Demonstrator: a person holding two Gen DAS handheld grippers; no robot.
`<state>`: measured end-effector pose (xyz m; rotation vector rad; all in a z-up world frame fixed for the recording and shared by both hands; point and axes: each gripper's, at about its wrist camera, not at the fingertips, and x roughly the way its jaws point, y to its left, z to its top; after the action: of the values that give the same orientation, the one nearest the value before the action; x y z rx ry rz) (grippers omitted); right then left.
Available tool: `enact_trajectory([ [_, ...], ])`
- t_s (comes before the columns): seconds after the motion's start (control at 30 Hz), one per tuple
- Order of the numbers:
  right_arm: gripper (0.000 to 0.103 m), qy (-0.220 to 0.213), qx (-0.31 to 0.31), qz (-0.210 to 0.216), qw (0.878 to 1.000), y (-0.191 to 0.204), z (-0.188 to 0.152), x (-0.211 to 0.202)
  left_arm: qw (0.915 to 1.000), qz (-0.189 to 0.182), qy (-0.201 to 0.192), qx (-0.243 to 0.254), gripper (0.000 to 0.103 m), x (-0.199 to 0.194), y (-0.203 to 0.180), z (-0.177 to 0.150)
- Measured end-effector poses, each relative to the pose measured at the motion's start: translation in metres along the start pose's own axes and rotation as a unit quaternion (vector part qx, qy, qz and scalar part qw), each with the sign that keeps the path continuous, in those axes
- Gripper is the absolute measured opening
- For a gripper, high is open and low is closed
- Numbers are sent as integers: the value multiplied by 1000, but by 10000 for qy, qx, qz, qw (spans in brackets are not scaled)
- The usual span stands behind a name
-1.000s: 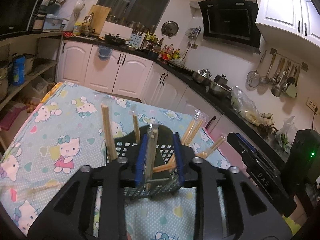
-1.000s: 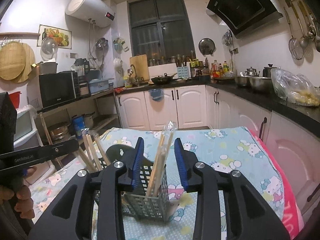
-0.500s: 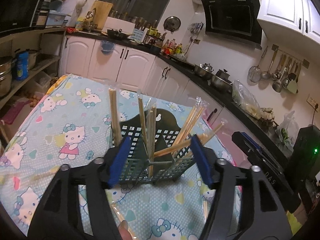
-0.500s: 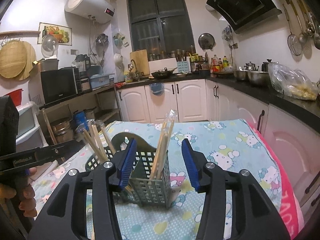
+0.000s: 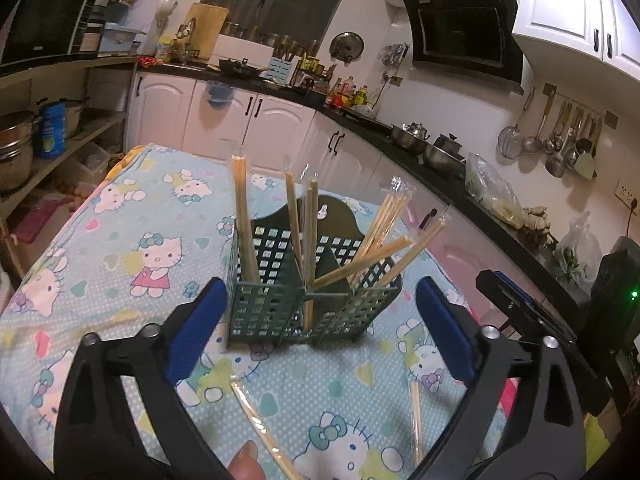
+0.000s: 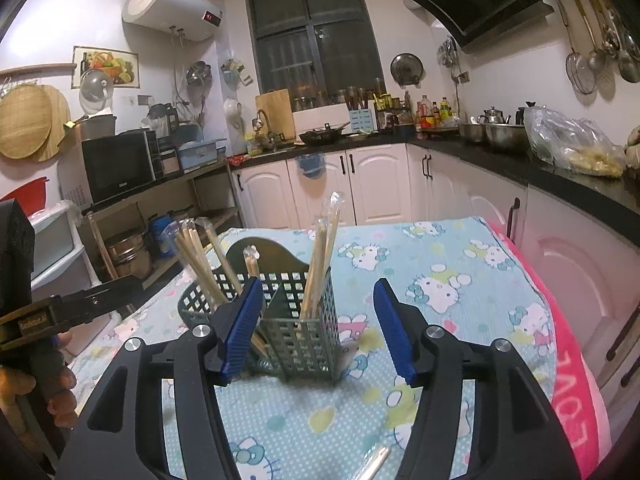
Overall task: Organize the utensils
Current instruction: 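Move the left tool down to the last wrapped chopsticks while the right tool follows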
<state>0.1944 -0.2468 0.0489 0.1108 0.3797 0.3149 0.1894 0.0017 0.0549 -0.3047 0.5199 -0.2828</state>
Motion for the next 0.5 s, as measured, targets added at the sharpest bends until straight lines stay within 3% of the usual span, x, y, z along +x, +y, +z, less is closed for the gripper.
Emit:
enact_trajectory([
  [0.5, 61, 474, 20, 41, 9989, 2, -29, -13, 9992, 279, 241, -124, 91, -10, 17, -29],
])
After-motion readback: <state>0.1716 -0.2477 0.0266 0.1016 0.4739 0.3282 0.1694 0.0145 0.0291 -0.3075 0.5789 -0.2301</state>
